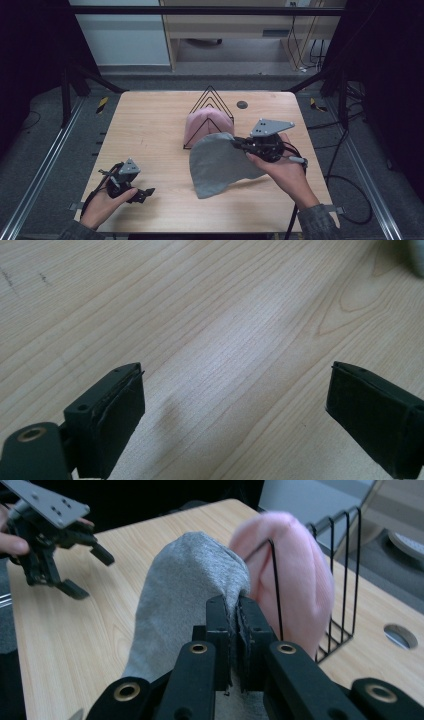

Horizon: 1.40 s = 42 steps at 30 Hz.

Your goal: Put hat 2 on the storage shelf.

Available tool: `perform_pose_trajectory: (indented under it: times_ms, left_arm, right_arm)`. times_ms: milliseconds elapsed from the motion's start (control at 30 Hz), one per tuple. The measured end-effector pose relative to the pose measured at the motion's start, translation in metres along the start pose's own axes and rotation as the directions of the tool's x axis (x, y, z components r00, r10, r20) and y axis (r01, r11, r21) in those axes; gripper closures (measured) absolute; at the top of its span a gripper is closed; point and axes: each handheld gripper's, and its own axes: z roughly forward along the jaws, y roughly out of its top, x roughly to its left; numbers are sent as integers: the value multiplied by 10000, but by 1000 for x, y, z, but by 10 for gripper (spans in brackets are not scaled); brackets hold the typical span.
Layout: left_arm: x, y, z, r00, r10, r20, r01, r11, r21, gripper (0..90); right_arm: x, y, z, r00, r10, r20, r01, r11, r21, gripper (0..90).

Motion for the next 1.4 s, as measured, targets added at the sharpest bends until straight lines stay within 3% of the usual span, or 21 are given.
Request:
perform_pose_trajectory:
  times_ms: [333,1200,1400]
  left_arm:
    - [-1,0,0,10000,32,63,-32,10000,23,82]
    - [-8,8,-4,9997,130,186,-125,9995,-292,102]
    - [-13,23,-9,9983,560,174,-553,9977,-389,103]
  right_arm:
    - [9,28,6,9990,-238,-371,224,9990,-392,858]
    - [19,73,8,9957,-789,-489,766,9960,-467,858]
    - [22,81,13,9939,-937,-576,919,9952,-336,859]
